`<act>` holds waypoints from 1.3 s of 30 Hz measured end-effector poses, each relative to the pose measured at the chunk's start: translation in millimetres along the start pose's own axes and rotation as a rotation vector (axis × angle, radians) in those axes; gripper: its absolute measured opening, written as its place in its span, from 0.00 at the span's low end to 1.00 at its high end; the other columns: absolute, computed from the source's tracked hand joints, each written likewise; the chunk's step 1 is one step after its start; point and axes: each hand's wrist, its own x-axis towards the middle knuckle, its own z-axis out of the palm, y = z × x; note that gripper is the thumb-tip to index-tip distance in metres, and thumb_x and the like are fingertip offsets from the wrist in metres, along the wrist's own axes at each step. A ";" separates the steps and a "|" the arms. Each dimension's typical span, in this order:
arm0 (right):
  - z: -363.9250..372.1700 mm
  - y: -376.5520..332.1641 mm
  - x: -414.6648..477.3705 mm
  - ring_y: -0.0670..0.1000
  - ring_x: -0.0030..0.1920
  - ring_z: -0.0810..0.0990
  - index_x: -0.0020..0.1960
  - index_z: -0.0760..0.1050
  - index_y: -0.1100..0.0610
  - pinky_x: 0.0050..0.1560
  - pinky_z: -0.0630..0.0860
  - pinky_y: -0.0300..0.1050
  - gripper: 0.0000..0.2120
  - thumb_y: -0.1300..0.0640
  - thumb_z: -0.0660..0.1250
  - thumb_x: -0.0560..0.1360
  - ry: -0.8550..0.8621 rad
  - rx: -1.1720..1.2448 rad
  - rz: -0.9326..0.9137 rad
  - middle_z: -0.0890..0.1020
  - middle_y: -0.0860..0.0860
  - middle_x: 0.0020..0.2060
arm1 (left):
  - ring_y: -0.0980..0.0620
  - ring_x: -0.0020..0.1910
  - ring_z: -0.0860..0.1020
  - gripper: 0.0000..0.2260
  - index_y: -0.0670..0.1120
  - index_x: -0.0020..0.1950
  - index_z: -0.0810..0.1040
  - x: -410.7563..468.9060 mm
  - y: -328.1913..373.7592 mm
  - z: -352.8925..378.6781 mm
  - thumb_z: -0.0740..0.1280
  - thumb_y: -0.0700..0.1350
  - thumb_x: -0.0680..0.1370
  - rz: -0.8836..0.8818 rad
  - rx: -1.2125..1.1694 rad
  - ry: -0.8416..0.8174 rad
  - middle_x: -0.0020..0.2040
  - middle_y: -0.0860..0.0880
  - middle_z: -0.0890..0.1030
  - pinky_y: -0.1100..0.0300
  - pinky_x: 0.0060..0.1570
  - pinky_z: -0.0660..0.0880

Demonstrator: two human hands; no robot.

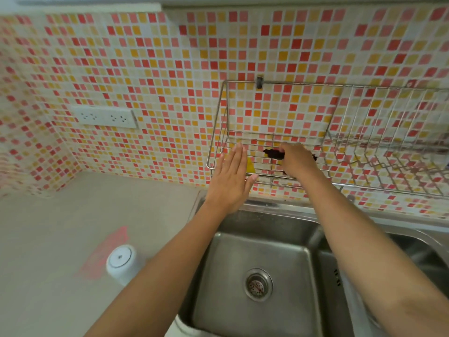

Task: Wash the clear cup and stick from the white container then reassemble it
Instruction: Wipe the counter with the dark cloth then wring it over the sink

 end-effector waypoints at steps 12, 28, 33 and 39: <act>-20.1 -104.3 -153.8 0.50 0.43 0.73 0.54 0.72 0.55 0.35 0.65 0.36 0.09 0.61 0.63 0.75 0.264 0.582 -0.194 0.75 0.49 0.48 | 0.54 0.78 0.44 0.28 0.48 0.79 0.43 -124.4 -119.5 -25.2 0.50 0.56 0.83 -0.209 -0.279 -0.096 0.79 0.51 0.44 0.59 0.74 0.43; 242.5 -274.3 -223.2 0.60 0.56 0.76 0.56 0.74 0.59 0.55 0.72 0.52 0.15 0.52 0.53 0.82 -0.270 0.467 0.112 0.79 0.57 0.53 | 0.63 0.68 0.67 0.54 0.50 0.77 0.53 -269.5 -254.3 32.4 0.80 0.60 0.59 -0.540 -0.908 -0.296 0.69 0.58 0.67 0.67 0.66 0.63; 251.6 -275.0 -221.9 0.58 0.53 0.78 0.56 0.79 0.59 0.54 0.73 0.48 0.13 0.61 0.61 0.74 -0.193 0.261 0.022 0.83 0.55 0.52 | 0.66 0.63 0.71 0.43 0.59 0.67 0.61 -278.8 -259.3 59.1 0.83 0.50 0.60 -0.481 -1.037 -0.209 0.63 0.63 0.72 0.73 0.60 0.66; 286.7 -263.5 -213.3 0.60 0.67 0.72 0.60 0.77 0.58 0.70 0.61 0.60 0.21 0.65 0.70 0.67 -0.225 0.010 -0.271 0.79 0.58 0.61 | 0.62 0.61 0.73 0.38 0.58 0.64 0.65 -276.9 -264.9 69.5 0.82 0.44 0.62 -0.417 -1.096 -0.159 0.61 0.61 0.73 0.71 0.58 0.68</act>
